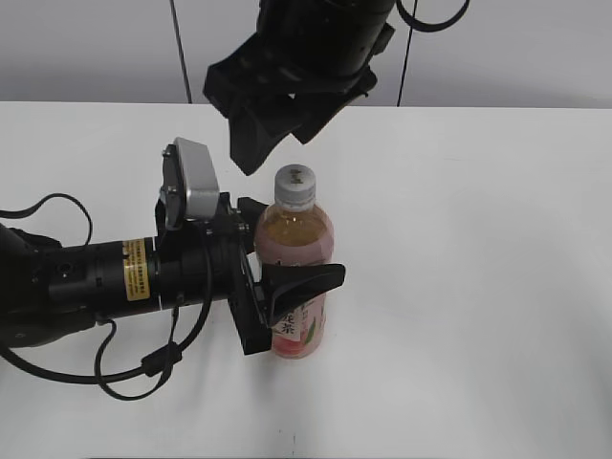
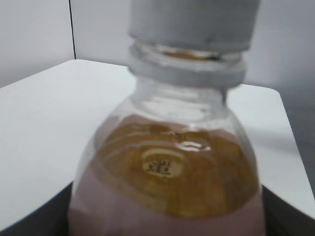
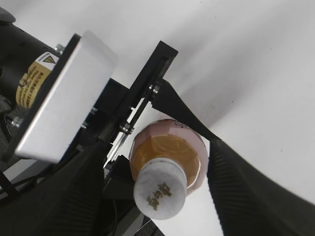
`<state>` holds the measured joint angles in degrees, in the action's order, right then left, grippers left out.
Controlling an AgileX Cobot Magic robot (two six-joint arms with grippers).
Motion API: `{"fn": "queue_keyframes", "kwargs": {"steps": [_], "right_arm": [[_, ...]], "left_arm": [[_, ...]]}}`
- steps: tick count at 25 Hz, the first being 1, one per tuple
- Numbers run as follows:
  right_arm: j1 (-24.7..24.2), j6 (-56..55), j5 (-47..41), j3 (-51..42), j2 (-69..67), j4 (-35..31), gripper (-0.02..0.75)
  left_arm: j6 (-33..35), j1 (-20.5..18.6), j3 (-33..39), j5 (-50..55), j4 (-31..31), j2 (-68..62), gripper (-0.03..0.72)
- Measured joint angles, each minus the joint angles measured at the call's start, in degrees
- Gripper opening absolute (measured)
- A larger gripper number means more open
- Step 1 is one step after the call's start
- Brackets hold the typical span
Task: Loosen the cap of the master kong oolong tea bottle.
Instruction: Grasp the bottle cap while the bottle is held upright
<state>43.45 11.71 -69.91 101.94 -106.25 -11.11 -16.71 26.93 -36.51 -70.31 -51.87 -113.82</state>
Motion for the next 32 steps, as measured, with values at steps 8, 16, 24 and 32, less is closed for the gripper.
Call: {"fn": "queue_keyframes", "kwargs": {"steps": [8, 16, 24, 32], "right_arm": [[0.00, -0.05, 0.00, 0.00, 0.00, 0.06, 0.497], [0.00, -0.05, 0.00, 0.00, 0.00, 0.06, 0.494], [0.00, -0.11, 0.00, 0.00, 0.00, 0.61, 0.494], [0.00, -0.22, -0.06, 0.00, 0.00, 1.59, 0.494]], "left_arm": [[0.00, 0.00, 0.00, 0.00, 0.00, 0.00, 0.449], [0.00, 0.00, 0.00, 0.00, 0.00, 0.00, 0.449], [0.00, 0.00, 0.00, 0.00, 0.00, 0.00, 0.449], [0.00, 0.00, 0.00, 0.00, 0.00, 0.00, 0.449]]}}
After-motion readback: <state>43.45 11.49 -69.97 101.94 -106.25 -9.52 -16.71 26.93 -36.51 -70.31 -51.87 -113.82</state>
